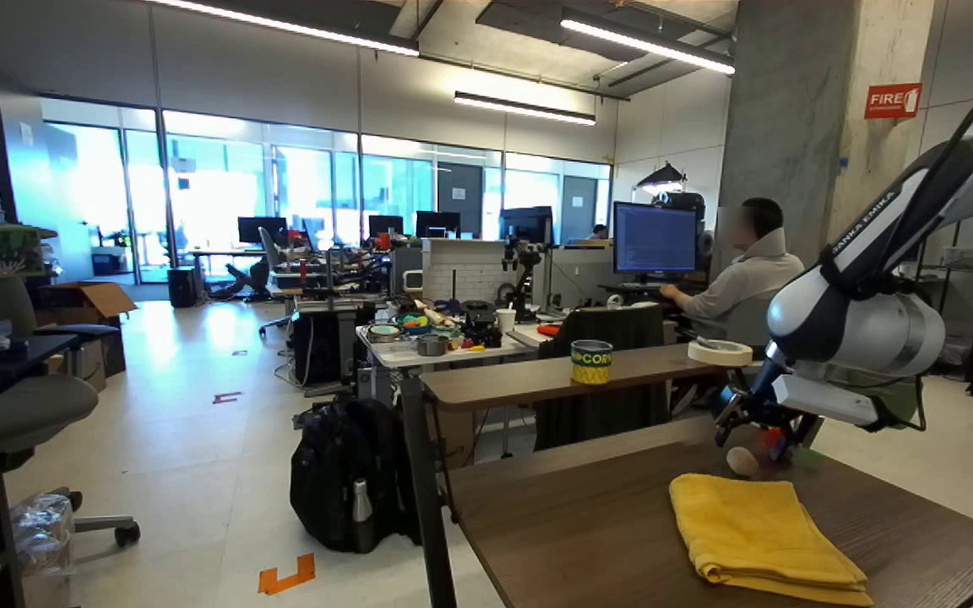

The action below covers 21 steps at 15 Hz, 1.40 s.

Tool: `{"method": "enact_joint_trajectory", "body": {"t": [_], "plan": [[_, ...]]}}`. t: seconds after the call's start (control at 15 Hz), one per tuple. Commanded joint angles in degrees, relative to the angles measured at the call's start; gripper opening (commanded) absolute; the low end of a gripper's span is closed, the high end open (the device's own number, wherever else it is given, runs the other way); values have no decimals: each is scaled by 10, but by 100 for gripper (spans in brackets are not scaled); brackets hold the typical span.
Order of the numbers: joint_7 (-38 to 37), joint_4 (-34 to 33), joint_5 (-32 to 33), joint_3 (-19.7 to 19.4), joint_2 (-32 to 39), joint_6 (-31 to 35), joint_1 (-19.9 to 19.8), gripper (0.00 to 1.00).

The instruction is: Take the red plushie to the right, then put the brown plushie in the corner toward you, and lastly, use the yellow towel to clean the table.

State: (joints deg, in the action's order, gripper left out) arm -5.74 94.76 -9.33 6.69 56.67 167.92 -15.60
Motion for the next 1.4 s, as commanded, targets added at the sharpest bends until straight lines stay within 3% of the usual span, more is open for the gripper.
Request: {"method": "enact_joint_trajectory", "body": {"t": [0.0, 0.07, 0.13, 0.27, 0.73, 0.87, 0.93, 1.07, 1.27, 1.33], "plan": [[49, -5, -21, 41, -3, -43, -37, 100], [55, -5, -24, 43, -4, -55, -41, 99], [59, -5, -28, 44, -4, -64, -43, 75], [66, -7, -35, 43, -4, -81, -43, 73], [84, -16, -50, 43, -5, -115, -50, 20], [91, -19, -47, 36, -8, -153, -47, 5], [84, -20, -31, 12, -15, -198, -30, 2], [68, -29, -10, -30, -24, -263, -1, 5], [35, -43, 42, -103, -30, -303, 53, 5], [1, 74, 57, -122, -118, -252, 92, 5]]}}
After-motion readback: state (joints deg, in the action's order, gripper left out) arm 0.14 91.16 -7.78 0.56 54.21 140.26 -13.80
